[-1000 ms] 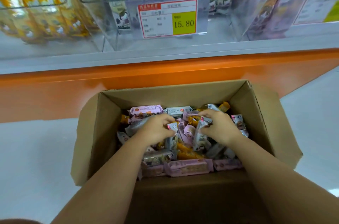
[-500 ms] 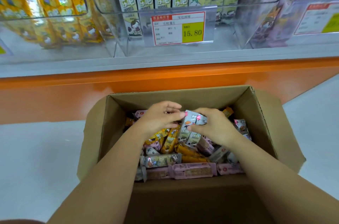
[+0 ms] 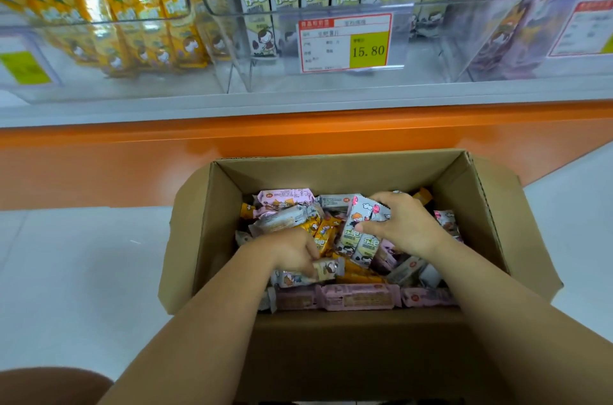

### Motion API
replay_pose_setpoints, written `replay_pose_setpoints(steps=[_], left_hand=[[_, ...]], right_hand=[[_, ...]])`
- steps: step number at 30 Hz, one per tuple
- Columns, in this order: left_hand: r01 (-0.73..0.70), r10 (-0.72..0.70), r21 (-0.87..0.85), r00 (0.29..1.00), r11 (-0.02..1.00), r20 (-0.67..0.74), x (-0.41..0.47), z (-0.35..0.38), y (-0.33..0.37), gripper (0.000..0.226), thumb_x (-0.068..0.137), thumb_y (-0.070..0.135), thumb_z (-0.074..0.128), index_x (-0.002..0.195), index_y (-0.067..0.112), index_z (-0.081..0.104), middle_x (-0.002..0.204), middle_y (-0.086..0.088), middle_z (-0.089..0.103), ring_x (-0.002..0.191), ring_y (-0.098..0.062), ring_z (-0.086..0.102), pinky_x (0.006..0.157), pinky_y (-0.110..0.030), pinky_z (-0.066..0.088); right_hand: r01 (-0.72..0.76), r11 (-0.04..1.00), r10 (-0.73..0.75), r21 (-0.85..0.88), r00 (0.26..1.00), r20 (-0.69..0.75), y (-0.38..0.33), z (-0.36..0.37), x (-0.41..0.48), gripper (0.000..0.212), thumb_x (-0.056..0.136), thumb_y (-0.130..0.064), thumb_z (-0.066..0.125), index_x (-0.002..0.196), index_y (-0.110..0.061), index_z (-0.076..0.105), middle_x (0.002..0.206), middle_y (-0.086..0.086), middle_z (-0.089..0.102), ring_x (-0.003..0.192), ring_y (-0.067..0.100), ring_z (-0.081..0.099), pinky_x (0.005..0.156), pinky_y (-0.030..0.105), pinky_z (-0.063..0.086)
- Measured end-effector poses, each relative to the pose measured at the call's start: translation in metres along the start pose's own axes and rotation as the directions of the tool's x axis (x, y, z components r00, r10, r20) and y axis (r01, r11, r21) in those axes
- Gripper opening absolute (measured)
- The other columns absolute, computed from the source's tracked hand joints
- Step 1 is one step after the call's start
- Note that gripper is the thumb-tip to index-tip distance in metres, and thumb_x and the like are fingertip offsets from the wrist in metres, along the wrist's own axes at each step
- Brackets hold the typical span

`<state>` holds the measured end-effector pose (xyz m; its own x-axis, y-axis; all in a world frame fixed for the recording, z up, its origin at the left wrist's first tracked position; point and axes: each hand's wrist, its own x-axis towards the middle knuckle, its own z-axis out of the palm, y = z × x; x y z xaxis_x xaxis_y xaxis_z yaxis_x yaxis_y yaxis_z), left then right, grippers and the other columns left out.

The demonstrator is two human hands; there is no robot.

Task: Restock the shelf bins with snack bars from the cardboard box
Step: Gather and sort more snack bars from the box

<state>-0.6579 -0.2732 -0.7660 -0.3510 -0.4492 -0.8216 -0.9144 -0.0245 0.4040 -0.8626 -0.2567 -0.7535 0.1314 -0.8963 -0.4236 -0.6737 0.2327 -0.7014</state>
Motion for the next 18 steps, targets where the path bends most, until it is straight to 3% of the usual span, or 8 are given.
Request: replay_pose_setpoints(steps=[2,4,6,8,11,13,16,18], left_hand=[[-0.023,0.022,-0.047,0.999,0.999,-0.032,-0.013,-0.015,0.006,0.042,0.088,0.022,0.066,0.128,0.015,0.056,0.130,-0.002,0.055,0.116,-0.019,0.053,0.093,-0.027,0.042],[-0.050,0.045,-0.091,0.997,0.995,-0.057,-0.032,-0.030,0.015,0.042,0.090,0.024,0.065,0.129,0.017,0.055,0.130,0.000,0.055,0.118,-0.019,0.052,0.101,-0.031,0.041],[-0.094,0.086,-0.116,0.993,0.989,-0.076,-0.052,-0.044,0.024,0.041,0.088,0.029,0.066,0.128,0.019,0.057,0.128,0.002,0.055,0.119,-0.018,0.052,0.105,-0.035,0.040],[-0.153,0.138,-0.116,0.982,0.981,-0.126,-0.075,-0.056,0.035,0.039,0.086,0.030,0.069,0.123,0.023,0.059,0.122,0.004,0.057,0.111,-0.016,0.055,0.100,-0.038,0.046],[-0.250,0.213,-0.146,0.949,0.957,-0.231,-0.110,-0.073,0.051,0.037,0.086,0.013,0.066,0.121,0.020,0.057,0.121,0.000,0.054,0.086,-0.008,0.059,0.077,-0.025,0.055],[-0.331,0.286,-0.075,0.893,0.941,-0.348,-0.136,-0.083,0.063,0.039,0.086,0.010,0.066,0.121,0.022,0.055,0.122,-0.001,0.054,0.085,-0.005,0.059,0.070,-0.017,0.051],[-0.414,0.347,0.005,0.757,0.910,-0.553,-0.173,-0.092,0.080,0.037,0.083,0.024,0.071,0.114,0.033,0.054,0.119,0.010,0.055,0.102,-0.002,0.055,0.083,-0.017,0.044],[-0.507,0.373,-0.018,0.656,0.862,-0.656,-0.193,-0.097,0.093,0.040,0.080,0.031,0.075,0.116,0.032,0.056,0.117,0.013,0.055,0.095,0.002,0.057,0.081,-0.015,0.045]], right_hand=[[0.024,0.999,-0.023,-0.028,1.000,0.011,-0.011,-0.010,-0.006,0.040,0.080,-0.029,0.074,0.114,-0.011,0.061,0.096,0.000,0.063,0.084,0.017,0.059,0.071,0.024,0.046],[0.043,0.998,-0.042,-0.055,0.999,0.013,-0.024,-0.021,-0.013,0.032,0.078,-0.027,0.076,0.104,-0.014,0.063,0.092,0.000,0.066,0.084,0.019,0.062,0.072,0.030,0.050],[0.092,0.990,-0.092,-0.105,0.996,0.011,-0.041,-0.034,-0.020,0.031,0.077,-0.025,0.077,0.104,-0.016,0.063,0.095,-0.002,0.067,0.084,0.015,0.062,0.069,0.024,0.050],[0.162,0.971,-0.160,-0.178,0.987,0.025,-0.060,-0.050,-0.030,0.033,0.077,-0.025,0.078,0.105,-0.016,0.064,0.097,-0.002,0.066,0.084,0.014,0.061,0.066,0.021,0.047],[0.245,0.916,-0.243,-0.317,0.969,0.047,-0.090,-0.075,-0.047,0.033,0.077,-0.028,0.077,0.105,-0.015,0.065,0.098,0.000,0.066,0.087,0.018,0.059,0.071,0.030,0.045],[0.281,0.882,-0.291,-0.378,0.956,0.030,-0.110,-0.093,-0.061,0.032,0.077,-0.028,0.077,0.102,-0.014,0.064,0.097,0.001,0.066,0.088,0.019,0.058,0.070,0.030,0.042],[0.319,0.842,-0.358,-0.434,0.934,-0.009,-0.137,-0.122,-0.086,0.031,0.077,-0.028,0.077,0.103,-0.018,0.063,0.099,-0.002,0.067,0.093,0.016,0.060,0.074,0.029,0.043],[0.339,0.818,-0.403,-0.465,0.914,-0.041,-0.152,-0.140,-0.102,0.038,0.078,-0.030,0.076,0.112,-0.020,0.063,0.100,-0.009,0.066,0.092,0.001,0.059,0.075,0.019,0.044]])
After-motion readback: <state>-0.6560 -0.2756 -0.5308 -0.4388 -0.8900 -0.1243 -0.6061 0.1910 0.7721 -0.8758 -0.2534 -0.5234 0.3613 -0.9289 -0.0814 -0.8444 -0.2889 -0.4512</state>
